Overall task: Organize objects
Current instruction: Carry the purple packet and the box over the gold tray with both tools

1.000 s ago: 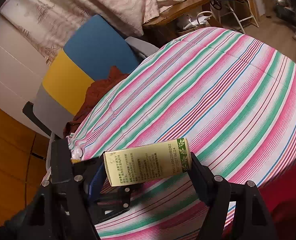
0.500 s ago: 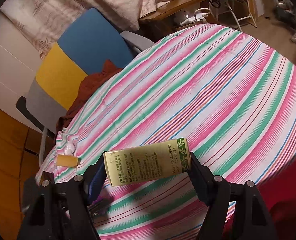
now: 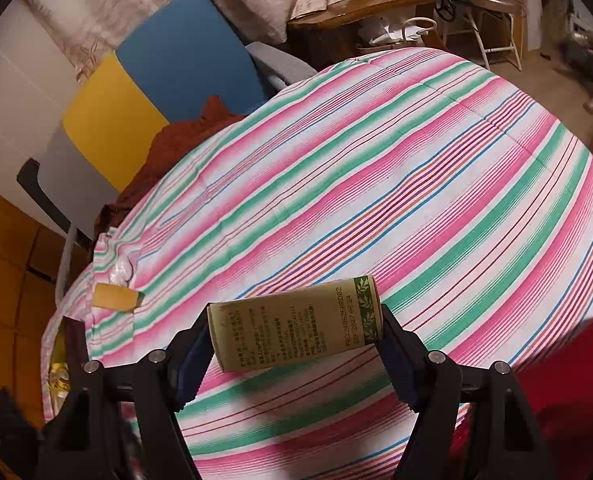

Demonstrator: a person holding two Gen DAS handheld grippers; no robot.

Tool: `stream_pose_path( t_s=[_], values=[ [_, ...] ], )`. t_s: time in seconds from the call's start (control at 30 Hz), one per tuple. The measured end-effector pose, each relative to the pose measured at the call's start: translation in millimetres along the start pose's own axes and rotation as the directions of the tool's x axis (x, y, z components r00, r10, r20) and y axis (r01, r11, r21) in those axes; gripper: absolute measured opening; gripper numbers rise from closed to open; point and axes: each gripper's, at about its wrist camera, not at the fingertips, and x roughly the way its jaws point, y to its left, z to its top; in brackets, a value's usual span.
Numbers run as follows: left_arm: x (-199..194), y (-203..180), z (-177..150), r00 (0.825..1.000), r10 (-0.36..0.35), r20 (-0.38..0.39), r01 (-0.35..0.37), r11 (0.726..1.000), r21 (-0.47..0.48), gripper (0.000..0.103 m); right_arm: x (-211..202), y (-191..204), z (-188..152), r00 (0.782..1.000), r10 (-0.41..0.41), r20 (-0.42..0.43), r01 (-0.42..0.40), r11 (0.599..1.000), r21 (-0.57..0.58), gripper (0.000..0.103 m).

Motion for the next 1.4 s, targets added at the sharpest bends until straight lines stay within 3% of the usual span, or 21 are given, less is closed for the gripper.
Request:
stream_pose_path(
  t_s=[0.33, 0.83, 0.97, 1.17, 1.27, 1.4],
  values=[
    [-53.2, 36.5, -21.8, 0.996, 0.068, 0.054, -0.060, 0.989, -0.136, 0.037, 5.4, 5.0, -0.8, 0.996, -0.077, -0.034, 0.076, 0.997, -0.025, 0.076],
    [-138.4, 121.9, -96.2, 0.968, 0.235, 0.090, -0.185, 0.906, -0.380, 0.037, 6.0, 22.7, -4.0, 0.972, -0.232, -0.049, 0.228, 0.971, -0.075, 0.076],
    [-162.8, 146.0, -116.2, 0.955, 0.279, 0.103, -0.207, 0.873, -0.442, 0.037, -1.1, 68.0, -13.3, 0.986, -0.164, -0.027, 0.158, 0.975, -0.156, 0.076],
    [-175.6, 169.0, -143.7, 0.950, 0.299, 0.095, -0.211, 0.833, -0.512, 0.037, 2.5, 180.1, -45.5, 0.998, -0.010, -0.058, -0.011, 0.934, -0.356, 0.076],
    [-175.4, 173.4, -152.5, 0.952, 0.291, 0.092, -0.200, 0.823, -0.531, 0.037, 7.1, 240.8, -70.9, 0.991, 0.081, -0.105, -0.119, 0.895, -0.431, 0.076],
    [-176.0, 178.9, -151.2, 0.953, 0.284, 0.107, -0.183, 0.819, -0.545, 0.037, 15.2, 318.9, -101.3, 0.965, 0.187, -0.185, -0.257, 0.826, -0.502, 0.076]
  ],
)
